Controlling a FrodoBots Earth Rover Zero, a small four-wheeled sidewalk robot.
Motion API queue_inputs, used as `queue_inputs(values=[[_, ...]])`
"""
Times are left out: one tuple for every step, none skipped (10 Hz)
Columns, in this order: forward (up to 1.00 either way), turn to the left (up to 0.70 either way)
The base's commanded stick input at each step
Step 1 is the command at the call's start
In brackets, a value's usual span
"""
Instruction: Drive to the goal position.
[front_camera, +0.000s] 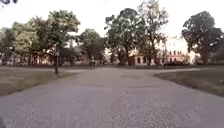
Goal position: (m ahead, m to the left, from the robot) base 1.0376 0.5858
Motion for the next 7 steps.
queue_inputs(values=[[0.45,0.00],[0.45,0.00],[0.45,0.00],[0.45,0.00],[0.45,0.00],[0.45,0.00],[0.45,0.00]])
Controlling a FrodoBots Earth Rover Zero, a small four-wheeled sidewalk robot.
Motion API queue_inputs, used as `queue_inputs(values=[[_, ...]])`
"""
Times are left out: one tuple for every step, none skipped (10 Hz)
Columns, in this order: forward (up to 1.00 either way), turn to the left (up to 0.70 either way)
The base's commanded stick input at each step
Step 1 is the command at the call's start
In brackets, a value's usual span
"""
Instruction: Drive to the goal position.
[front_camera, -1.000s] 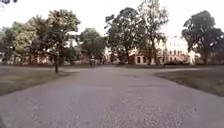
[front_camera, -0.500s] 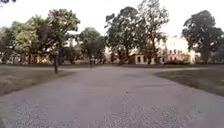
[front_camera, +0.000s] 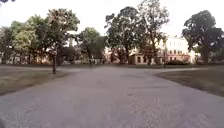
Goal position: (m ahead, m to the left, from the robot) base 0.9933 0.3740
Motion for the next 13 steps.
queue_inputs(values=[[0.45,0.00],[0.45,0.00],[0.45,0.00],[0.45,0.00],[0.45,0.00],[0.45,0.00],[0.45,0.00],[0.45,0.00],[0.45,0.00],[0.45,0.00],[0.45,0.00],[0.45,0.00],[0.45,0.00]])
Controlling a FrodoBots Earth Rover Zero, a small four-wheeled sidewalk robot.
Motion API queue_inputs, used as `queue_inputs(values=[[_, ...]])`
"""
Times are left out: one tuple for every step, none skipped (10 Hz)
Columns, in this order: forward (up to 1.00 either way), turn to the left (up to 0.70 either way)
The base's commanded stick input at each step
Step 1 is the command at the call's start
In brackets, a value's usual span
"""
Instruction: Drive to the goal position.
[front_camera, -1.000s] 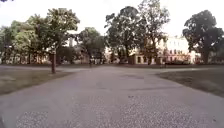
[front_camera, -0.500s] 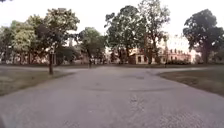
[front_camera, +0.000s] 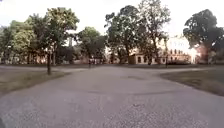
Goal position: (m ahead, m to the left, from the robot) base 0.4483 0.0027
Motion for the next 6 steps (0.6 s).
queue_inputs(values=[[0.45,0.00],[0.45,0.00],[0.45,0.00],[0.45,0.00],[0.45,0.00],[0.45,0.00]])
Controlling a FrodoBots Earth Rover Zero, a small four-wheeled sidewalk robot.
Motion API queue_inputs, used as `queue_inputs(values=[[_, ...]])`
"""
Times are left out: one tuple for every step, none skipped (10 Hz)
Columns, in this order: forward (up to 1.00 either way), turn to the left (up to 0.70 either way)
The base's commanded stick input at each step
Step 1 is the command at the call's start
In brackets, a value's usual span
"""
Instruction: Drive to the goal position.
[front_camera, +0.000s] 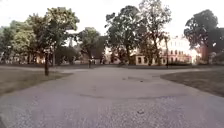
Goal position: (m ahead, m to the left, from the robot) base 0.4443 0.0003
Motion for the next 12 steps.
queue_inputs(values=[[0.45,0.00],[0.45,0.00],[0.45,0.00],[0.45,0.00],[0.45,0.00],[0.45,0.00],[0.45,0.00],[0.45,0.00],[0.45,0.00],[0.45,0.00],[0.45,0.00],[0.45,0.00]])
